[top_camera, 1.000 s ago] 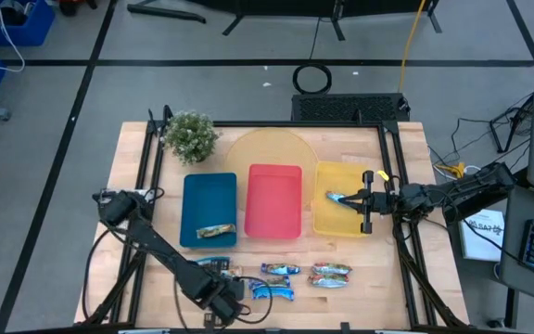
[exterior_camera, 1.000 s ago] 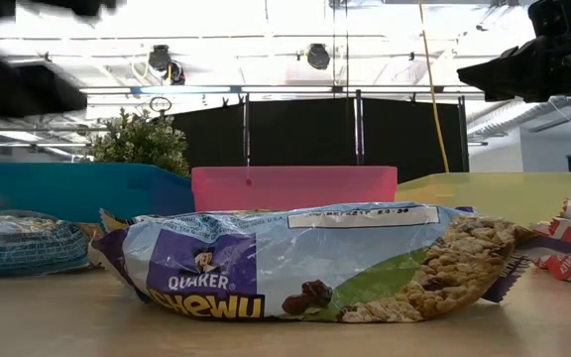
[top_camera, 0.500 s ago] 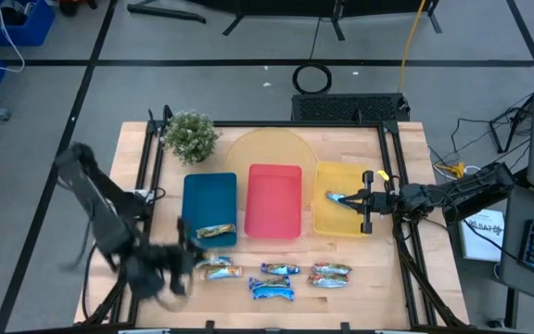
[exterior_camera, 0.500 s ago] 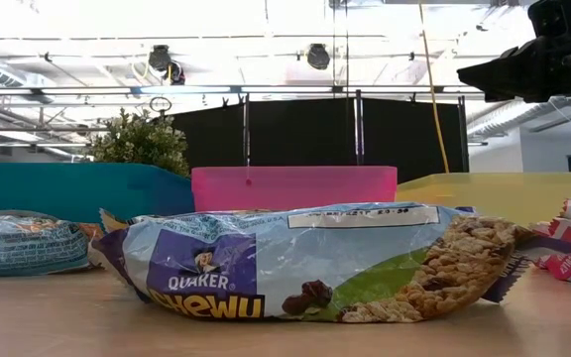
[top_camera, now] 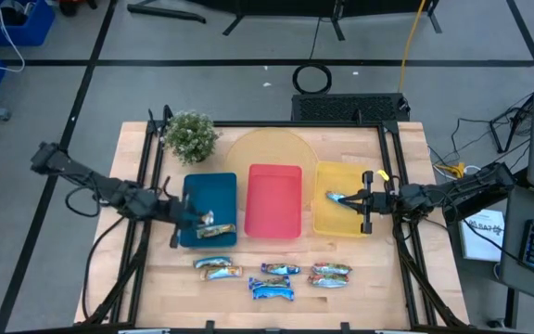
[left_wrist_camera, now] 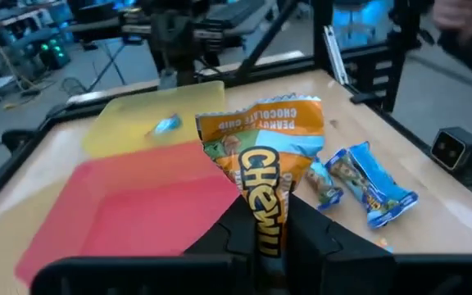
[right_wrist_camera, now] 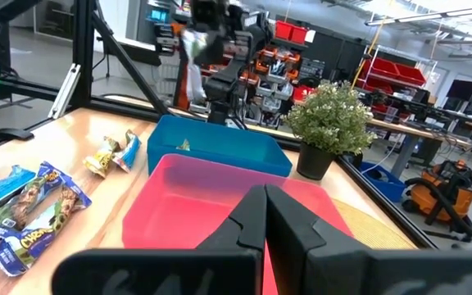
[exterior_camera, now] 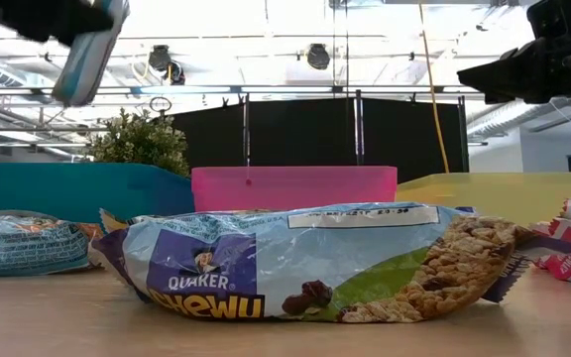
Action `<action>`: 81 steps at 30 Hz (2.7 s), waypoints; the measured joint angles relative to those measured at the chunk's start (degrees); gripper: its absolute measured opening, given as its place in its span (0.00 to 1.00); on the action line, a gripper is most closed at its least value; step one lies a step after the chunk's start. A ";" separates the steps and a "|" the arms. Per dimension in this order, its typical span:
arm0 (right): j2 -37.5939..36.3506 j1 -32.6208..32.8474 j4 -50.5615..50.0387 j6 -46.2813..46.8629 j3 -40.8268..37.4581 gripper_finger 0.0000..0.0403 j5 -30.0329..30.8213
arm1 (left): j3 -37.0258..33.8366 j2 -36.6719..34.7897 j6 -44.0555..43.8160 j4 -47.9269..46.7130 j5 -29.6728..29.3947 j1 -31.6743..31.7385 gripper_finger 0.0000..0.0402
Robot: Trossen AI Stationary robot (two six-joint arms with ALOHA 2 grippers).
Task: Pick and place Granola Bars by type
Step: Put the yellow granola bar into the blue bin, then put the red granola bar into the yellow bin
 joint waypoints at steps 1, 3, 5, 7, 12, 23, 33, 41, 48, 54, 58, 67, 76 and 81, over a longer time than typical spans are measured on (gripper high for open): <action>0.02 -0.02 -0.23 -0.18 0.00 0.00 0.00 | -1.66 -1.68 -1.13 -0.05 0.14 0.78 0.12; 0.02 -0.01 -0.34 -0.59 0.00 0.00 0.01 | -4.02 -4.00 -3.77 -0.26 -0.42 2.84 0.12; 0.00 0.00 -0.32 -1.05 0.00 0.00 0.06 | -4.97 -4.95 -6.85 -0.34 -1.46 5.15 0.10; 0.00 0.00 -0.35 -1.13 0.00 0.00 0.07 | -4.79 -4.74 -9.79 -2.32 -2.55 7.64 0.07; 0.01 -0.01 -0.23 -1.14 0.00 0.00 0.10 | -1.76 0.90 -14.44 -9.90 -0.83 14.41 0.07; 0.02 -0.02 0.92 -0.52 0.00 0.00 0.24 | 3.57 26.96 -14.27 -12.29 8.68 20.81 0.07; 0.00 -0.02 0.75 -1.59 0.00 0.00 0.24 | 13.81 39.42 -7.14 -19.30 12.39 20.10 0.27; 0.01 -0.02 0.49 -1.53 0.00 0.00 0.24 | 25.04 38.56 -5.95 -30.64 9.51 18.77 0.51; 0.04 -0.02 0.38 -1.75 0.00 0.00 0.10 | 22.85 22.55 4.71 -20.08 5.31 9.93 0.43; 0.61 -0.02 -0.05 -1.43 0.00 0.00 0.04 | 7.31 2.99 -0.39 -10.10 6.60 9.28 0.18; 0.95 -0.02 -0.20 -1.42 0.00 0.00 0.04 | -3.46 -6.52 -4.02 -2.38 7.50 9.28 0.02; 1.01 0.00 -0.08 -2.07 0.00 0.00 -4.71 | -18.69 -16.04 3.40 16.58 14.39 10.09 0.02; 1.00 -0.04 1.46 -4.95 -1.13 0.00 -4.23 | -21.40 -18.04 8.45 16.69 19.05 10.84 0.01; 0.96 -0.04 0.37 -6.52 -1.99 0.00 -4.13 | -21.40 -18.00 9.70 16.75 18.95 10.71 0.05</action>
